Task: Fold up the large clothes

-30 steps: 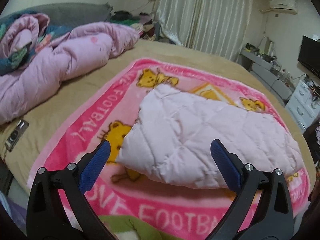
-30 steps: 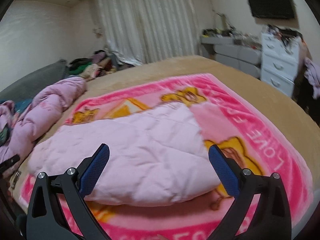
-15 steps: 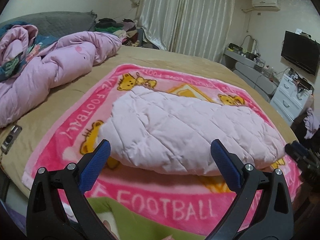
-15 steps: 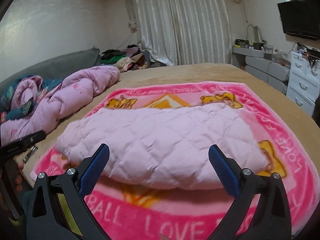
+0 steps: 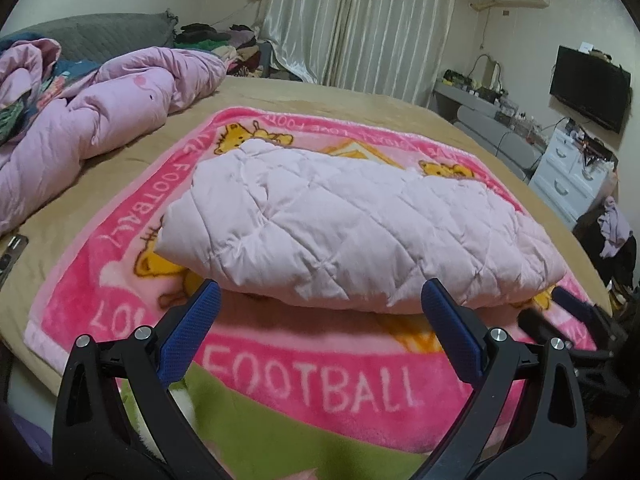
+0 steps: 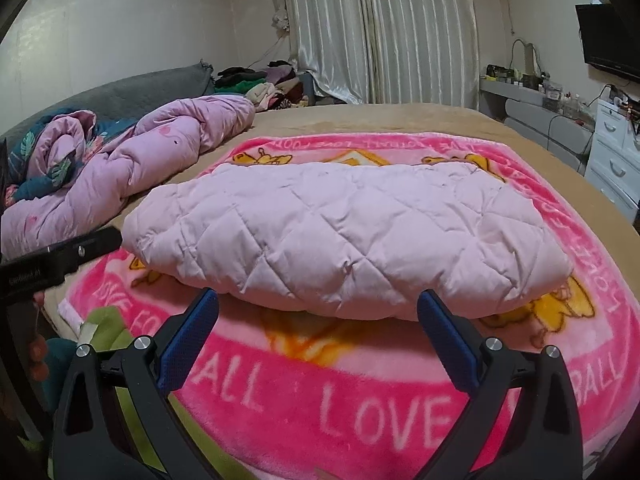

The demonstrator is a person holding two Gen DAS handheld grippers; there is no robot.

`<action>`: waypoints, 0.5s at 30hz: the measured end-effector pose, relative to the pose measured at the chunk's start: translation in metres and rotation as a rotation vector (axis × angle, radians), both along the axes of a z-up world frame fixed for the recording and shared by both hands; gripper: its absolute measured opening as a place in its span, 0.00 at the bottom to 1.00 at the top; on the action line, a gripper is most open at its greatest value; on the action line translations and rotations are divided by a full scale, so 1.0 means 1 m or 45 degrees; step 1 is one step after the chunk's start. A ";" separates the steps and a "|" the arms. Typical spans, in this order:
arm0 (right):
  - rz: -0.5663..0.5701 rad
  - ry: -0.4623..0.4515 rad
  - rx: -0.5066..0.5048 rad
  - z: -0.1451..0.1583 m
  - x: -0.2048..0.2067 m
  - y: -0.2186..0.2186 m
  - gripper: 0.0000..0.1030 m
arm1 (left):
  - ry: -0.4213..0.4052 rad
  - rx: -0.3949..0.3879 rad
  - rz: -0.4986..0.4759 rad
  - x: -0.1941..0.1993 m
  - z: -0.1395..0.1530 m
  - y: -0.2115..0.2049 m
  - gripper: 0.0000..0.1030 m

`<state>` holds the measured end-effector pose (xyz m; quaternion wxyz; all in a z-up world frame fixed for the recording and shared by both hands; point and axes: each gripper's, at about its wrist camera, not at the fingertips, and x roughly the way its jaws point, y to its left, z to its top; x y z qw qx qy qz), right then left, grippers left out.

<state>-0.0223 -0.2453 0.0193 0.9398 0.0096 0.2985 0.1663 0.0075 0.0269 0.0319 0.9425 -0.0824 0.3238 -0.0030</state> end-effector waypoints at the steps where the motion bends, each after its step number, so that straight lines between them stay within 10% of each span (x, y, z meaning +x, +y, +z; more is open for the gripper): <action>1: -0.004 -0.005 -0.001 0.001 0.000 -0.001 0.96 | 0.000 0.002 0.001 0.000 0.000 0.000 0.91; 15: -0.015 -0.013 -0.009 0.002 0.002 -0.005 0.96 | 0.006 -0.006 0.013 -0.002 0.002 0.001 0.91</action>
